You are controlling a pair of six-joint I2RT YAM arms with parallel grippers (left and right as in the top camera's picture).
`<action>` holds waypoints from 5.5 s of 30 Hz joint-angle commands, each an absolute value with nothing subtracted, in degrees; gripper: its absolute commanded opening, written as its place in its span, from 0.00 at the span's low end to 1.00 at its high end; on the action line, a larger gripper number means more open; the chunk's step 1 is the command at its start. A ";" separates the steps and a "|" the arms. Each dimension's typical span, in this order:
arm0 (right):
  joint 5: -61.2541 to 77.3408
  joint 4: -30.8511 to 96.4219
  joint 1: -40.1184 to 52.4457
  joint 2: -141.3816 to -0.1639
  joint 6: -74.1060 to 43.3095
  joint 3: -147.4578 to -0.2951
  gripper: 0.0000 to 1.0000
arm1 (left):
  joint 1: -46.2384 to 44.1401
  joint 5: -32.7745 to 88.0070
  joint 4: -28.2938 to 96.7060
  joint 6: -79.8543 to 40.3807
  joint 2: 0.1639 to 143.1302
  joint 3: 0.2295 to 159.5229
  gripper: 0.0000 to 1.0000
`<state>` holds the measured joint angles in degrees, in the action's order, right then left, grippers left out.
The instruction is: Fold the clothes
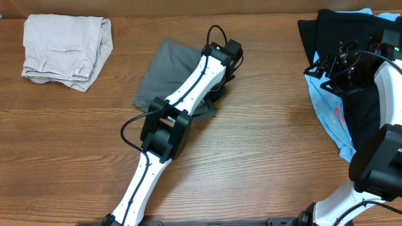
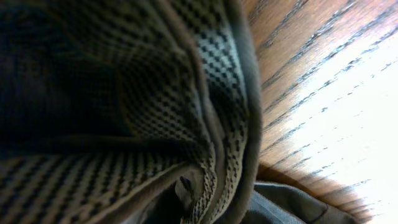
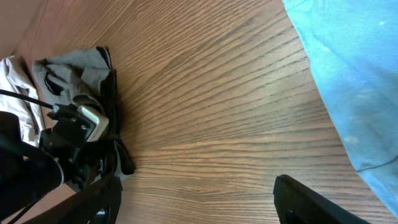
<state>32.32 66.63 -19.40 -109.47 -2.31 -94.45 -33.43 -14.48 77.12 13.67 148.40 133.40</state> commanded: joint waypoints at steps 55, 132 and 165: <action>31.55 70.39 -16.86 -107.68 -3.64 -95.64 0.83 | 25.56 -15.77 55.75 22.31 142.08 166.50 0.04; 24.58 96.99 -9.43 -76.79 -2.81 -116.64 1.00 | 4.10 -7.86 86.54 6.81 129.64 169.86 1.00; 10.33 3.66 2.90 -18.46 -7.94 -19.90 1.00 | 4.10 -7.86 86.54 6.81 129.64 169.86 1.00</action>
